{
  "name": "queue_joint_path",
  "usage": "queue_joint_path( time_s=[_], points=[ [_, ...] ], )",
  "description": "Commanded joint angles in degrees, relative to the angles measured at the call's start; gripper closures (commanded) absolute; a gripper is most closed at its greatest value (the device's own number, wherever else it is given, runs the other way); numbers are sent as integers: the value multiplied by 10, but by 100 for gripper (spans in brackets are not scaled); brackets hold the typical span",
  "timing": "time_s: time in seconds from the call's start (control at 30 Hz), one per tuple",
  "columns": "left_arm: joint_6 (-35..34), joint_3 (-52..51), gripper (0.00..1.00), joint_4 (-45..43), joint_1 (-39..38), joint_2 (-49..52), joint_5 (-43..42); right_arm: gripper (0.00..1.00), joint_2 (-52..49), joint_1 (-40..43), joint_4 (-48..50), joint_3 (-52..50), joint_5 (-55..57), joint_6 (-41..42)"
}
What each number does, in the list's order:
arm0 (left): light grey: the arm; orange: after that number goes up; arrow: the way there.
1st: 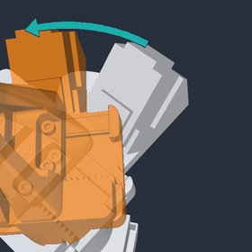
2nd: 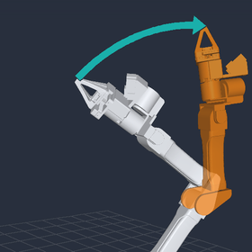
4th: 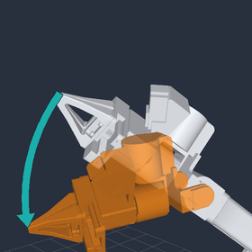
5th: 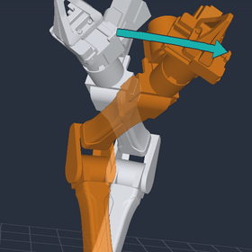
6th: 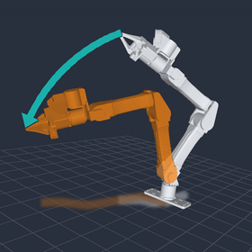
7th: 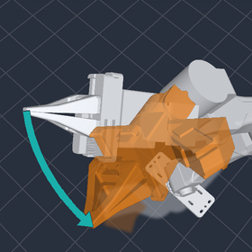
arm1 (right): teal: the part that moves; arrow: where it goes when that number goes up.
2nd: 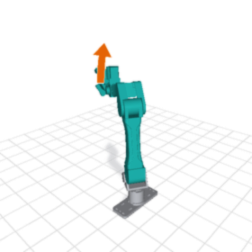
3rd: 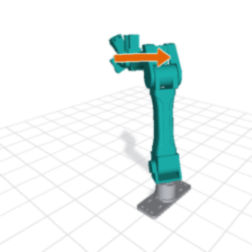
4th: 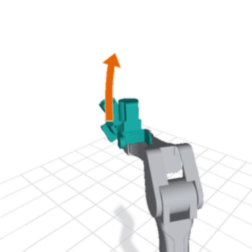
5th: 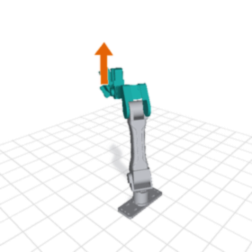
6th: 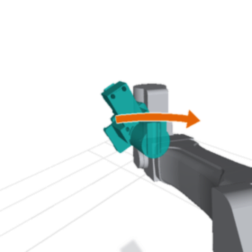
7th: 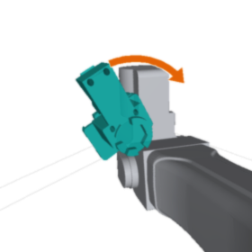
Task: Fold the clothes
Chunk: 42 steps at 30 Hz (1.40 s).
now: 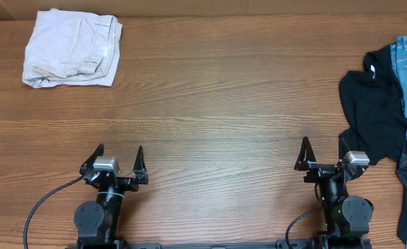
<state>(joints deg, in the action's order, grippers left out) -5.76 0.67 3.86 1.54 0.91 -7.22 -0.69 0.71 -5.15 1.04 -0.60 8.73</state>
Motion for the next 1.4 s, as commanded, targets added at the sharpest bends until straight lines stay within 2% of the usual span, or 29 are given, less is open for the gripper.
queue_joint_path(
  time_s=[0.0, 1.37],
  points=[
    [9, -4, 0, 0, 4, -7, 3, 0, 5, -2, 3, -6, 6, -3],
    [9, -4, 0, 0, 3, -7, 4, 0, 5, -2, 3, -6, 6, -3]
  ],
)
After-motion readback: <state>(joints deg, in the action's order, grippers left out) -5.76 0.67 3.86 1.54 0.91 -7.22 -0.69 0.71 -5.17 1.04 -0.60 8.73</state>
